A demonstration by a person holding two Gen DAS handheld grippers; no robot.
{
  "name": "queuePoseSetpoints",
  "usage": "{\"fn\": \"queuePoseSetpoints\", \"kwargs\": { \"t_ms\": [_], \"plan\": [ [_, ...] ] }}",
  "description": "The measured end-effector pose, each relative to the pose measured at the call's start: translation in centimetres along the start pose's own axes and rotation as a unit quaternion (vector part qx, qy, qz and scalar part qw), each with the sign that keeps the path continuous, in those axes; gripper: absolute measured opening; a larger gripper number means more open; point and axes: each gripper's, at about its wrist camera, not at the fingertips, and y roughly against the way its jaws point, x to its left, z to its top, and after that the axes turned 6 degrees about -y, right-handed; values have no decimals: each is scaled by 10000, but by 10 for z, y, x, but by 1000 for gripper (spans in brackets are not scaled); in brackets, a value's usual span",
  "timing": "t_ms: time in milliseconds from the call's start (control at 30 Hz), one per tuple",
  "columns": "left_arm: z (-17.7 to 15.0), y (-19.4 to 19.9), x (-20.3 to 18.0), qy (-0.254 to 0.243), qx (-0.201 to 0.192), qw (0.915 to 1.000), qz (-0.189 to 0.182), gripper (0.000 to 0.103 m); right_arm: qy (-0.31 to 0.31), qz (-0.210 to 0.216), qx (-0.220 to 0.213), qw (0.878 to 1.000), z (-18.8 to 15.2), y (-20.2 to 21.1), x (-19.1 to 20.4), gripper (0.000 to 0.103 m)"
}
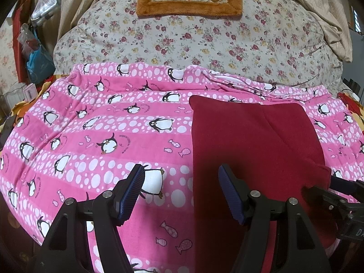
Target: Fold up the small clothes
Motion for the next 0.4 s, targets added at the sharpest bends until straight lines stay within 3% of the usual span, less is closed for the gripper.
{"fn": "queuePoseSetpoints", "kwargs": {
  "t_ms": [233,400],
  "plan": [
    [-1,-1,-1,-25,-28,10000,-22,47,5,5,22,10000,0,-1,0,80],
    [1,-6,8,191,77,9995,-239,48,-28,86,-44,9999,6,2,-4,80]
  ]
}}
